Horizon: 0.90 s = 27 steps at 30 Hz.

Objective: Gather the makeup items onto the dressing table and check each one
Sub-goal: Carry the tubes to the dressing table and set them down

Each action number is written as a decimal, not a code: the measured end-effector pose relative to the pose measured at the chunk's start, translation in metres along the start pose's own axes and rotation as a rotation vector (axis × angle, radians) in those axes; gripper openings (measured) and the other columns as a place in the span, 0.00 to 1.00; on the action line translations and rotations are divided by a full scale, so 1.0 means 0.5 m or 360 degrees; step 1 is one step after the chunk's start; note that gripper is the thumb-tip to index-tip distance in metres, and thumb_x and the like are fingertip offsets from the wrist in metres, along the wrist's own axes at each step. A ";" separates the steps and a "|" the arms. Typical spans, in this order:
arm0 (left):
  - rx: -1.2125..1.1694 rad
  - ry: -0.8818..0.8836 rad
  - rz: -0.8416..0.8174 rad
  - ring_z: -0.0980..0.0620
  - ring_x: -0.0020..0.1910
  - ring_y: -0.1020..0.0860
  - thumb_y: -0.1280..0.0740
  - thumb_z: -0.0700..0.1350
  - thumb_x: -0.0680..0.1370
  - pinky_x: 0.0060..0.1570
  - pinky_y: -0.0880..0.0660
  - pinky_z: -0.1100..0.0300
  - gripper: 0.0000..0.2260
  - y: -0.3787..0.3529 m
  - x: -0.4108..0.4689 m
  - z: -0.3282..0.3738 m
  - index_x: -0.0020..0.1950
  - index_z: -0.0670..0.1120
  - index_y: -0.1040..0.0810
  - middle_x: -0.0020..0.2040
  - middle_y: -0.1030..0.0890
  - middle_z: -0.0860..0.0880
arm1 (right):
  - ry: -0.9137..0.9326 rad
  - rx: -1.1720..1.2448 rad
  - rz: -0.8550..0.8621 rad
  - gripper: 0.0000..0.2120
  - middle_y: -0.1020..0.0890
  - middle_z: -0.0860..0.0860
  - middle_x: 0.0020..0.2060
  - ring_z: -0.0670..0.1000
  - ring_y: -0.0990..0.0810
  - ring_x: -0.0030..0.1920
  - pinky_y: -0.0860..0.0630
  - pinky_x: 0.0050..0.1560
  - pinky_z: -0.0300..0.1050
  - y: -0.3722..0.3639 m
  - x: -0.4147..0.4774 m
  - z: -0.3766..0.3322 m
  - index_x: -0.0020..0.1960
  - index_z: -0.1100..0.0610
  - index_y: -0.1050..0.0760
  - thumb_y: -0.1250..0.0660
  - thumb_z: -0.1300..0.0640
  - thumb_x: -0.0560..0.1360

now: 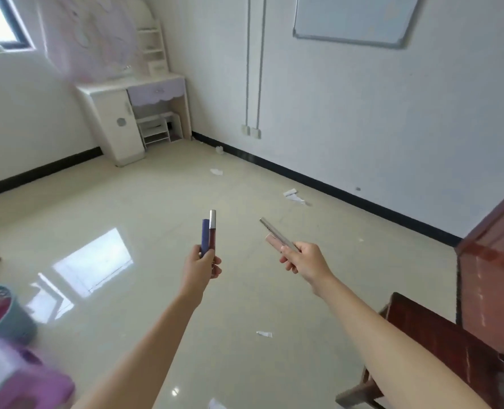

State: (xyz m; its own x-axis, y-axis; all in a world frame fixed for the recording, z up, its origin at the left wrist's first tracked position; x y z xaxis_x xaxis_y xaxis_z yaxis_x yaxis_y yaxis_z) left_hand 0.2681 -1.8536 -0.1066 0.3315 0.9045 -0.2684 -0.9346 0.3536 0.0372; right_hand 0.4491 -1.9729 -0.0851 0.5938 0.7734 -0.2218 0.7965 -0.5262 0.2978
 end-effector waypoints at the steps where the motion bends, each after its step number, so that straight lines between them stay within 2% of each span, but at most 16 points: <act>1: -0.0020 -0.0002 0.0047 0.50 0.26 0.33 0.44 0.36 0.78 0.32 0.32 0.60 0.08 0.030 0.024 0.012 0.40 0.45 0.31 0.34 0.29 0.46 | 0.0011 -0.0016 -0.0024 0.06 0.24 0.50 0.32 0.46 0.29 0.29 0.34 0.29 0.34 -0.027 0.026 -0.019 0.45 0.60 0.25 0.39 0.60 0.77; 4: -0.0060 -0.0001 0.0157 0.50 0.26 0.34 0.44 0.36 0.78 0.32 0.33 0.60 0.09 0.109 0.096 0.045 0.40 0.45 0.31 0.34 0.29 0.46 | 0.0055 -0.0045 -0.0083 0.07 0.24 0.50 0.32 0.46 0.29 0.28 0.35 0.26 0.31 -0.104 0.096 -0.073 0.46 0.61 0.24 0.40 0.60 0.77; 10: -0.0059 0.0013 0.0234 0.49 0.26 0.34 0.44 0.35 0.78 0.32 0.34 0.60 0.09 0.207 0.218 0.079 0.39 0.44 0.32 0.33 0.29 0.45 | 0.0103 -0.0014 -0.0081 0.11 0.24 0.50 0.31 0.46 0.30 0.28 0.35 0.28 0.34 -0.219 0.216 -0.142 0.50 0.68 0.23 0.39 0.61 0.77; 13: -0.0082 0.0035 0.0274 0.49 0.26 0.35 0.45 0.35 0.78 0.32 0.34 0.60 0.09 0.220 0.279 0.090 0.39 0.44 0.32 0.34 0.30 0.45 | 0.0097 0.0004 -0.0094 0.09 0.24 0.50 0.32 0.46 0.29 0.28 0.34 0.28 0.35 -0.249 0.277 -0.160 0.48 0.65 0.23 0.39 0.60 0.77; 16: -0.0081 0.0072 0.0274 0.49 0.26 0.35 0.44 0.35 0.78 0.32 0.34 0.60 0.09 0.204 0.342 0.097 0.39 0.44 0.32 0.34 0.30 0.45 | 0.0094 -0.0017 -0.0136 0.07 0.24 0.50 0.32 0.46 0.29 0.28 0.35 0.28 0.34 -0.256 0.341 -0.169 0.48 0.61 0.24 0.39 0.60 0.77; 22: -0.0058 0.0101 0.0277 0.50 0.26 0.35 0.44 0.35 0.78 0.31 0.34 0.61 0.08 0.103 0.522 0.135 0.41 0.44 0.32 0.34 0.30 0.46 | 0.0120 -0.0047 -0.0226 0.07 0.23 0.49 0.32 0.46 0.30 0.29 0.35 0.31 0.36 -0.217 0.544 -0.189 0.48 0.61 0.24 0.39 0.60 0.77; 25: -0.0089 0.0087 0.0361 0.50 0.27 0.34 0.44 0.35 0.77 0.32 0.34 0.62 0.05 0.046 0.616 0.172 0.44 0.42 0.31 0.34 0.30 0.46 | 0.0148 -0.0067 -0.0310 0.07 0.23 0.50 0.32 0.46 0.31 0.29 0.35 0.31 0.37 -0.193 0.674 -0.211 0.48 0.62 0.23 0.39 0.60 0.77; 27: -0.0125 0.0093 0.0416 0.50 0.26 0.35 0.44 0.35 0.77 0.31 0.34 0.61 0.06 0.019 0.664 0.197 0.43 0.43 0.31 0.33 0.30 0.46 | 0.0130 -0.0084 -0.0378 0.07 0.24 0.50 0.32 0.47 0.31 0.29 0.35 0.31 0.37 -0.184 0.751 -0.225 0.46 0.61 0.24 0.39 0.60 0.77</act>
State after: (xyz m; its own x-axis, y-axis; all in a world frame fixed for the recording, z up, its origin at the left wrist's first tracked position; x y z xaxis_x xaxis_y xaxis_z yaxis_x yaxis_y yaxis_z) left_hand 0.3821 -1.5264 -0.1006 0.0721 0.9465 -0.3146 -0.9954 0.0885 0.0380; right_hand 0.5862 -1.5942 -0.0915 0.3778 0.9003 -0.2162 0.9043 -0.3086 0.2948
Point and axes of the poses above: each hand's wrist, its own x-axis towards the middle knuckle, its own y-axis out of the back of the hand, z = x × y, the point moved 4 cm from there along x, towards the middle knuckle
